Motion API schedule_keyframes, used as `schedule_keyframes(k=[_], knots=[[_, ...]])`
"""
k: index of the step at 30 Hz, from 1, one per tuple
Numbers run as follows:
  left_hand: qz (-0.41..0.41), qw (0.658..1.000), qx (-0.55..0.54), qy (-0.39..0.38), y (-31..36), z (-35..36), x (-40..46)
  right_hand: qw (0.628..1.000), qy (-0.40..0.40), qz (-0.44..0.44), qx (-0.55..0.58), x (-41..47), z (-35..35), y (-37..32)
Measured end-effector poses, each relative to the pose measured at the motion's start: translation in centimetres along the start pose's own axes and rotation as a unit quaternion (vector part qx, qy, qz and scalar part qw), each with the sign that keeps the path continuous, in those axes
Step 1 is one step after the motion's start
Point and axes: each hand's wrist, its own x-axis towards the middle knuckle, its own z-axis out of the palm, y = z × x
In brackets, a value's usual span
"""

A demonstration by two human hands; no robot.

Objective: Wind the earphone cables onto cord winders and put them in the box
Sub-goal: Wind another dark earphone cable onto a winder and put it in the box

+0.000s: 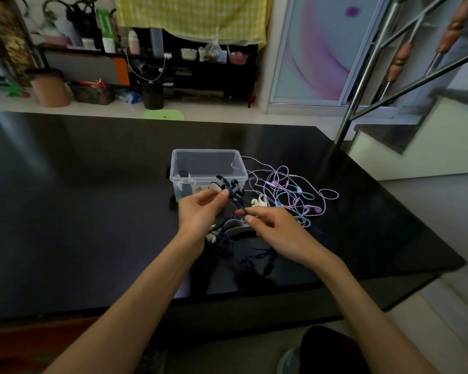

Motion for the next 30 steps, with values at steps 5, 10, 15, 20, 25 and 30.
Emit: schedule_keyframes(k=[5, 10, 15, 20, 25, 30], knots=[[0.044, 0.979, 0.15, -0.132, 0.0, 0.2, -0.1, 0.988, 0.05, -0.039, -0.138, -0.1, -1.2, 0.4], [-0.036, 0.916, 0.248, -0.314, 0.9, -0.4, -0.4, 0.982, 0.097, -0.047, -0.153, -0.8, -3.0, 1.2], [0.0, 0.844, 0.325, -0.426, 1.8, -0.6, -1.0, 0.987, 0.059, -0.025, -0.147, -1.3, -4.0, 1.5], [0.036, 0.819, 0.354, -0.45, 2.3, -0.8, -1.1, 0.996, -0.05, 0.003, -0.07, -1.5, -4.4, 1.6], [0.023, 0.808, 0.334, -0.485, 2.4, -1.1, -1.3, 0.99, -0.136, 0.039, -0.004, -1.7, -4.9, 1.7], [0.017, 0.818, 0.253, -0.516, 3.4, -1.2, -1.5, 0.985, -0.152, 0.065, 0.043, -2.1, -5.3, 1.4]])
